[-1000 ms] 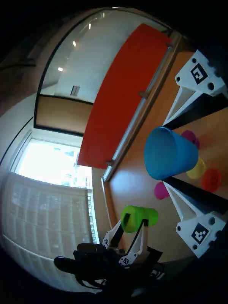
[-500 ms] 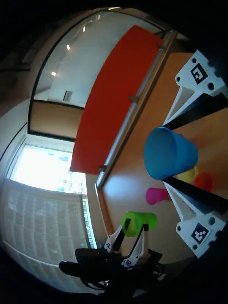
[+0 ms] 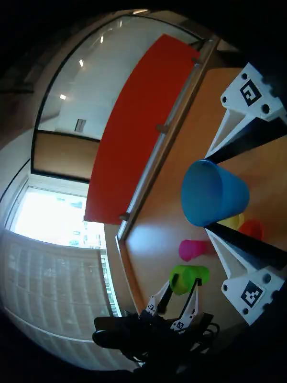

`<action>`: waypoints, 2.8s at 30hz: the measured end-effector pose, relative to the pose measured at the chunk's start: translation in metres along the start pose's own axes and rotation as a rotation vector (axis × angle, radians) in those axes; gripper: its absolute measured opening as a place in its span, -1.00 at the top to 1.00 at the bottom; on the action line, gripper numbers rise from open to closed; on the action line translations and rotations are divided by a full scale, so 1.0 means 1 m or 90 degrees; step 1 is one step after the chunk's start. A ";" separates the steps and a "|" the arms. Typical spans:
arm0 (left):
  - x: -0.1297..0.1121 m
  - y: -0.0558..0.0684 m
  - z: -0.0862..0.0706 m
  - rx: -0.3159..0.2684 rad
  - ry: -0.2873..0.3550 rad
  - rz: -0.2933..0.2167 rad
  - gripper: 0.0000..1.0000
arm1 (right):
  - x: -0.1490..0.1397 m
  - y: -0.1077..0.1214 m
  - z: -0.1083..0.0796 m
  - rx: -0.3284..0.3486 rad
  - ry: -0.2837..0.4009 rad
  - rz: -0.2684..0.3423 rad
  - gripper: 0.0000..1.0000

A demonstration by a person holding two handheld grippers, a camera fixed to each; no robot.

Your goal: Pour water

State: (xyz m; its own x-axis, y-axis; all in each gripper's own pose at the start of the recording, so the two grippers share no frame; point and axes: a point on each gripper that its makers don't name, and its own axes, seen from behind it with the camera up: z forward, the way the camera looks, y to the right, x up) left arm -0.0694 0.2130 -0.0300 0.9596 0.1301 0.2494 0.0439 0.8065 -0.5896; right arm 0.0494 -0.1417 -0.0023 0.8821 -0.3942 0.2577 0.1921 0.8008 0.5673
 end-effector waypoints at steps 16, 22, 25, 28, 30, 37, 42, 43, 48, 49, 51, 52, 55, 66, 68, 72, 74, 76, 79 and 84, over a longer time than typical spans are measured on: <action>-0.051 0.012 0.030 -0.019 -0.046 0.013 -0.70 | -0.006 0.002 -0.001 -0.006 -0.016 0.002 -0.82; -0.067 0.017 0.041 -0.024 -0.063 0.038 -0.70 | -0.008 0.002 -0.001 -0.007 -0.021 0.002 -0.82; -0.074 0.018 0.046 -0.025 -0.068 0.044 -0.70 | -0.009 0.001 -0.001 -0.006 -0.023 0.003 -0.82; -0.079 0.017 0.049 -0.022 -0.072 0.045 -0.70 | -0.010 0.000 0.000 -0.005 -0.025 0.004 -0.82; -0.082 0.017 0.052 -0.021 -0.074 0.046 -0.70 | -0.011 0.000 0.000 -0.004 -0.027 0.004 -0.82; -0.093 0.019 0.057 -0.027 -0.086 0.055 -0.70 | -0.013 0.000 0.002 -0.003 -0.031 0.002 -0.82; -0.098 0.020 0.060 -0.031 -0.091 0.057 -0.70 | -0.013 -0.001 0.003 -0.001 -0.032 0.002 -0.82; -0.100 0.020 0.061 -0.033 -0.094 0.057 -0.70 | -0.014 -0.001 0.004 -0.001 -0.033 0.002 -0.82; -0.108 0.022 0.064 -0.038 -0.105 0.061 -0.70 | -0.014 -0.001 0.006 -0.002 -0.035 0.000 -0.82; -0.108 0.022 0.064 -0.039 -0.105 0.061 -0.70 | -0.014 -0.001 0.006 -0.002 -0.035 -0.001 -0.82; -0.109 0.022 0.064 -0.039 -0.104 0.061 -0.70 | -0.014 -0.001 0.006 -0.002 -0.035 -0.001 -0.82; -0.109 0.022 0.065 -0.040 -0.104 0.061 -0.70 | -0.014 0.000 0.006 -0.003 -0.035 -0.001 -0.82; -0.110 0.022 0.065 -0.040 -0.102 0.061 -0.70 | -0.014 0.001 0.006 -0.004 -0.035 -0.001 -0.82; -0.111 0.027 0.063 -0.048 -0.108 0.062 -0.74 | -0.014 -0.003 0.010 0.003 -0.035 -0.002 -0.82; -0.111 0.029 0.063 -0.052 -0.109 0.059 -0.74 | -0.014 -0.003 0.010 0.003 -0.034 -0.002 -0.82; -0.115 0.029 0.064 -0.054 -0.116 0.053 -0.74 | -0.014 -0.003 0.010 0.004 -0.034 -0.001 -0.82; -0.117 0.028 0.065 -0.053 -0.118 0.055 -0.75 | -0.013 -0.003 0.010 0.004 -0.033 -0.001 -0.82; -0.117 0.028 0.066 -0.052 -0.118 0.058 -0.74 | -0.013 -0.004 0.010 0.005 -0.032 -0.002 -0.82; -0.118 0.029 0.066 -0.053 -0.121 0.061 -0.75 | -0.013 -0.004 0.009 0.005 -0.033 -0.003 -0.82; -0.121 0.028 0.068 -0.051 -0.128 0.066 -0.74 | -0.014 -0.004 0.009 0.006 -0.033 -0.001 -0.82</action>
State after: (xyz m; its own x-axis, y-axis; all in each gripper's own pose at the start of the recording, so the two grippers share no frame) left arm -0.2035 0.2591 -0.0249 0.8856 0.3283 0.3286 -0.0217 0.7360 -0.6766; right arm 0.0325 -0.1440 -0.0009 0.8588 -0.4176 0.2967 0.1886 0.7962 0.5749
